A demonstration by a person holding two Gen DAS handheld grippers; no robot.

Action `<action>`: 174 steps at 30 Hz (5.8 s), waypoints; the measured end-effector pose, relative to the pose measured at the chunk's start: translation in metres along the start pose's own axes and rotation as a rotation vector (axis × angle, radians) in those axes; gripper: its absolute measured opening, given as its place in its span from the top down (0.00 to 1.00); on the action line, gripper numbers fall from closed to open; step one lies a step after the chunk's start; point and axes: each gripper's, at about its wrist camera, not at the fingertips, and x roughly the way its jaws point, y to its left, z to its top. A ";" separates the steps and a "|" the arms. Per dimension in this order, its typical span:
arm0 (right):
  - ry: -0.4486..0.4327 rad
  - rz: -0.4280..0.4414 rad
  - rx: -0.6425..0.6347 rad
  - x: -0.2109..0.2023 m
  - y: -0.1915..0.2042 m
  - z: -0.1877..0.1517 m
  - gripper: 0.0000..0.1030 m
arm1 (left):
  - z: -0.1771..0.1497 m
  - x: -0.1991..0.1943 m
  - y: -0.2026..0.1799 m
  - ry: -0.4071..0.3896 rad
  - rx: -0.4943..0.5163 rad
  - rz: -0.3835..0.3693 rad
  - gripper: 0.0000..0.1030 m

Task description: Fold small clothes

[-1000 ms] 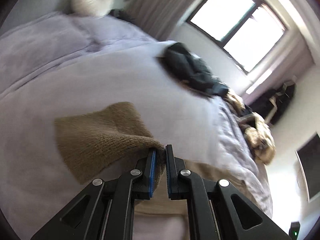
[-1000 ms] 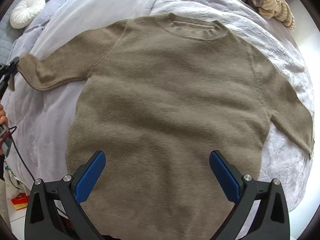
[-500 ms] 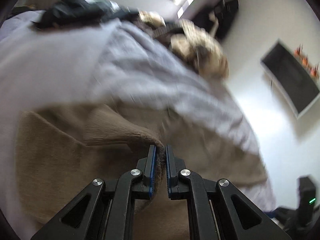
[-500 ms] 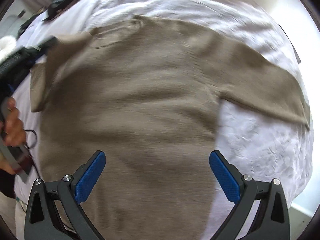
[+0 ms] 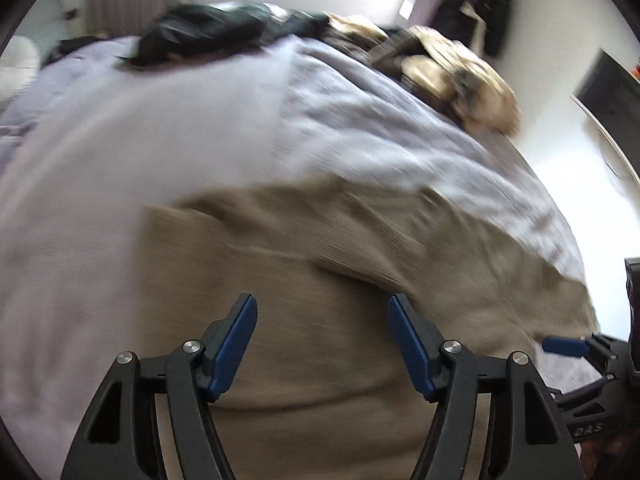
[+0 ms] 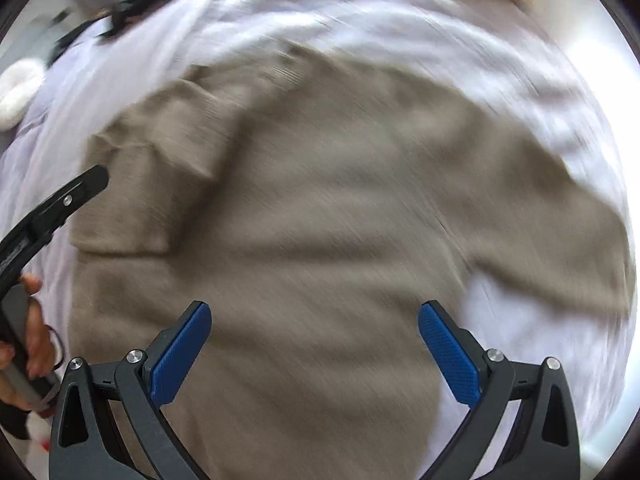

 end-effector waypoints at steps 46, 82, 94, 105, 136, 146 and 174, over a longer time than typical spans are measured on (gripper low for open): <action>-0.186 0.424 0.589 0.060 -0.109 0.007 0.43 | 0.038 0.097 0.132 0.261 -0.220 0.124 0.33; -0.122 0.577 0.637 0.069 -0.090 -0.015 0.34 | -0.053 0.020 0.071 0.184 0.301 0.304 0.19; -0.100 0.532 0.640 0.083 -0.068 -0.009 0.94 | -0.045 0.037 0.111 0.124 0.079 0.411 0.19; -0.108 0.423 0.599 0.054 -0.084 -0.028 0.92 | -0.054 -0.001 0.123 0.153 0.015 0.341 0.19; -0.028 0.418 0.669 0.006 -0.146 -0.120 0.59 | -0.076 -0.003 -0.011 0.310 0.113 0.275 0.19; -0.014 0.454 0.783 -0.006 -0.172 -0.173 0.37 | -0.094 -0.005 -0.096 0.368 0.183 0.150 0.18; -0.390 0.397 1.220 -0.034 -0.390 -0.209 0.28 | -0.093 0.046 -0.175 0.469 0.222 0.114 0.00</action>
